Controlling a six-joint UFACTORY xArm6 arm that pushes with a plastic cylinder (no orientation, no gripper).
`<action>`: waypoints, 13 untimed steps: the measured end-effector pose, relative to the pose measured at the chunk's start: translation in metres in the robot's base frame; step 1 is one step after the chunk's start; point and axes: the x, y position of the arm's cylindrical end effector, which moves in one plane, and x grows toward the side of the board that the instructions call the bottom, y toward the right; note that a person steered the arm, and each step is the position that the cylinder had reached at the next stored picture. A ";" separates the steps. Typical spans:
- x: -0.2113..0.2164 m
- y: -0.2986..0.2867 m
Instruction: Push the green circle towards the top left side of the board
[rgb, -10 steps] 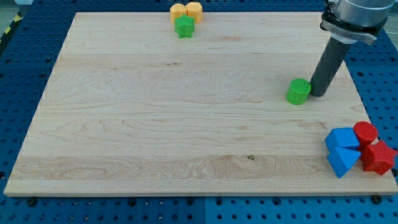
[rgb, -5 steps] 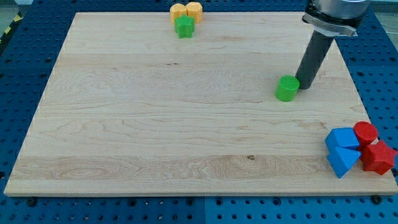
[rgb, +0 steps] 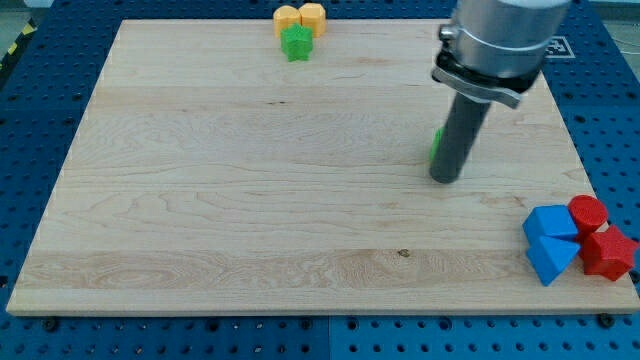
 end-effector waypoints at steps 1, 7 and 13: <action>-0.020 0.005; -0.071 0.022; -0.088 -0.012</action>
